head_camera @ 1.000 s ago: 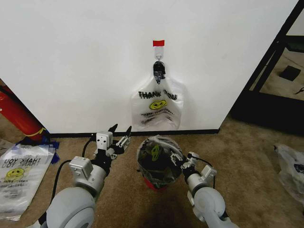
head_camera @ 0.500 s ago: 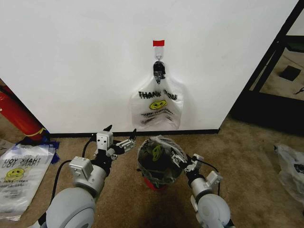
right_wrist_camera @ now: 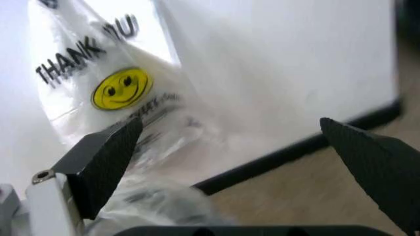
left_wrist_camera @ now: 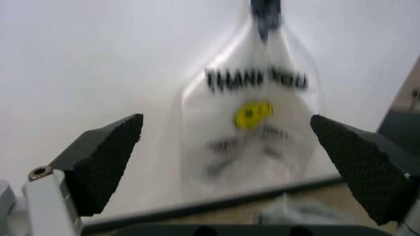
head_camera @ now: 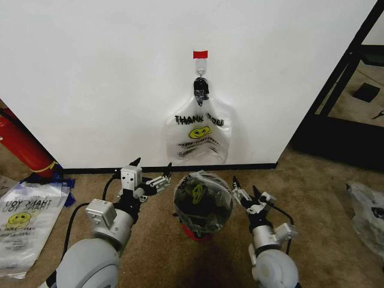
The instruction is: Pick up the garbage bag from the wall and place it over the trash bin.
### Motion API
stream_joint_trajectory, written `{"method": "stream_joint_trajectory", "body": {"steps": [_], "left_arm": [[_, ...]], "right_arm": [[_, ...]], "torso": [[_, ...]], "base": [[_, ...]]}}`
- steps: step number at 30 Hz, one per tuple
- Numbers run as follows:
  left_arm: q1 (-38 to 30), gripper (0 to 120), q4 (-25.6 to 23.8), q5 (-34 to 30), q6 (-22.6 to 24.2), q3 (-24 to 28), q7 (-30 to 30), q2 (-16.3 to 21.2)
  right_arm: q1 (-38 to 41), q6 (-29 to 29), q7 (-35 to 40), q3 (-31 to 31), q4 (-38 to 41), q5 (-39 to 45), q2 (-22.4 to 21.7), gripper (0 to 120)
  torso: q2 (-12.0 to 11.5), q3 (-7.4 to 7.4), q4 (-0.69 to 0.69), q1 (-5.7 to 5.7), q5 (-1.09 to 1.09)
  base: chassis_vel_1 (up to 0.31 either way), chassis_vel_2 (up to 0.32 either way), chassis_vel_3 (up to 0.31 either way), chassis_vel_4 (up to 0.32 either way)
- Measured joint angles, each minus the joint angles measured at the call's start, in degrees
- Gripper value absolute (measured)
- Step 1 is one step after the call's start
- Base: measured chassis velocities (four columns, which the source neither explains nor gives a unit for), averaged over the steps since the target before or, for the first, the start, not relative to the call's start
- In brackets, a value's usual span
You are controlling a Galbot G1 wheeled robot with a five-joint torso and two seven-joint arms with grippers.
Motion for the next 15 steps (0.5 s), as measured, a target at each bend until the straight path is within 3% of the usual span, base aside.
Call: {"method": "stream_joint_trajectory", "body": {"steps": [4,5,9,12,15], "left_arm": [[2.3,100,6.5,1.6,-15.2,-2.3,3.5,-2.2],[2.3,100,6.5,1.6,-15.2,-2.3,3.5,-2.2],[8.2,100,12.8,7.2,-26.8,-4.7,6.3,-6.1],[13.9,100,15.0,8.9,-32.9,-6.6,7.9,-9.0],[16.3,100,15.7,10.5,-35.7,-7.9,8.4,-11.0]], "right_arm": [[-7.1,5.4,1.5,2.5,7.1,-11.7,0.7,100],[-7.1,5.4,1.5,2.5,7.1,-11.7,0.7,100],[-14.4,8.9,2.5,2.9,14.0,-18.7,2.5,100],[-18.3,11.9,2.9,1.9,17.3,-23.5,4.2,100],[-20.1,14.2,3.1,1.1,18.7,-27.2,5.3,100]], "torso": [[0.0,0.00,-0.03,0.00,-0.02],[0.0,0.00,-0.03,0.00,-0.02],[0.0,0.00,-0.03,0.00,-0.04],[0.0,0.00,0.02,-0.01,-0.03],[0.0,0.00,0.01,-0.01,-0.01]], "base": [[0.000,0.000,0.000,0.000],[0.000,0.000,0.000,0.000],[0.000,0.000,0.000,0.000],[0.000,0.000,0.000,0.000],[0.000,0.000,0.000,0.000]]}}
